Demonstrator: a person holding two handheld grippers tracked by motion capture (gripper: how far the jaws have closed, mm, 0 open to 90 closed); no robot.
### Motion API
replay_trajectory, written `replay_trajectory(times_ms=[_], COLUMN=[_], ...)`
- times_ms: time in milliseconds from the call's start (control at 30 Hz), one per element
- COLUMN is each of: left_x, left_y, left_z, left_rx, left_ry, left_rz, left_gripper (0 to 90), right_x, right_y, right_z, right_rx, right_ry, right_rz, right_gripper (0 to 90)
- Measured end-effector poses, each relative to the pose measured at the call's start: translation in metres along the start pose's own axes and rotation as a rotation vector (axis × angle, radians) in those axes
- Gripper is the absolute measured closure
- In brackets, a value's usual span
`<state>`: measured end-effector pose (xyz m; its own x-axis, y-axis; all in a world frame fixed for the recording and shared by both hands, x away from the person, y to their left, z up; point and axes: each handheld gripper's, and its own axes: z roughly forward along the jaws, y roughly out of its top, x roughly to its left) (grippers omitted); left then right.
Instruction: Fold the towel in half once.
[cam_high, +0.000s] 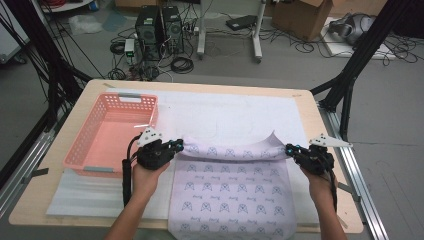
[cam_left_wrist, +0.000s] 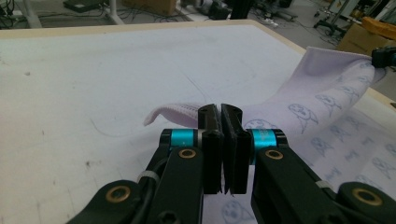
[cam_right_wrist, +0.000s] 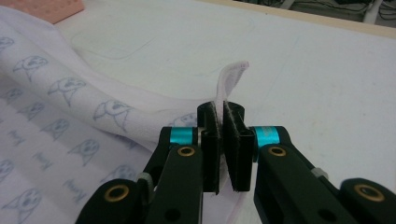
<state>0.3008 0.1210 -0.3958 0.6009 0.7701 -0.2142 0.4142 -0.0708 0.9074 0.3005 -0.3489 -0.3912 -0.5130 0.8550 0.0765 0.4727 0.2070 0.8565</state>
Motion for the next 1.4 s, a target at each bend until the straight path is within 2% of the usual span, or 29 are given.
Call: replay_trajectory(times_ms=[167,267,467,567,633,700,733,833,933,1100,1167,1267,1333,1400], left_x=[-0.009,-0.015,-0.021,-0.019,-0.016,-0.013,-0.012,-0.009,-0.001,0.016,0.019,0.020,0.022,0.023], left_y=[-0.019,-0.033,-0.053,-0.063,-0.065,-0.064,-0.062,-0.053,-0.041,-0.027,-0.025,-0.025,-0.025,-0.025], left_z=[-0.017,-0.023,-0.029,-0.029,-0.027,-0.023,-0.022,-0.017,-0.004,0.019,0.024,0.030,0.032,0.033], left_rx=[-0.012,0.006,0.041,0.072,0.088,0.092,0.089,0.084,0.113,0.144,0.152,0.172,0.162,0.161], left_ry=[-0.016,-0.022,-0.031,-0.038,-0.041,-0.043,-0.044,-0.020,-0.007,0.009,0.016,0.011,0.008,0.002], left_rz=[0.003,0.011,0.031,0.013,-0.008,-0.041,-0.042,-0.050,-0.069,-0.130,-0.133,-0.105,-0.104,-0.091], left_gripper=[86.4,86.4,86.0,84.7,78.7,58.3,51.3,40.7,39.8,40.4,41.6,51.1,60.4,73.1], right_x=[0.012,0.017,0.027,0.032,0.033,0.032,0.031,0.027,0.022,0.013,0.010,0.004,0.000,-0.002], right_y=[-0.014,-0.022,-0.042,-0.047,-0.051,-0.051,-0.049,-0.040,-0.028,-0.007,0.000,0.007,0.008,0.008], right_z=[-0.017,-0.022,-0.026,-0.024,-0.018,-0.016,-0.017,-0.017,-0.010,0.007,0.015,0.028,0.038,0.044], right_rx=[-0.005,-0.006,0.047,0.103,0.156,0.155,0.143,0.111,0.118,0.147,0.161,0.202,0.217,0.212], right_ry=[0.003,0.009,0.025,0.005,0.014,0.000,-0.004,-0.020,-0.028,-0.046,-0.051,-0.058,-0.064,-0.046], right_rz=[-0.002,0.004,0.011,-0.022,-0.025,-0.016,0.001,0.037,0.058,0.070,0.073,0.089,0.113,0.122], right_gripper=[85.0,85.0,85.0,84.1,80.6,73.0,69.8,59.4,52.4,50.1,50.3,50.7,51.8,63.3])
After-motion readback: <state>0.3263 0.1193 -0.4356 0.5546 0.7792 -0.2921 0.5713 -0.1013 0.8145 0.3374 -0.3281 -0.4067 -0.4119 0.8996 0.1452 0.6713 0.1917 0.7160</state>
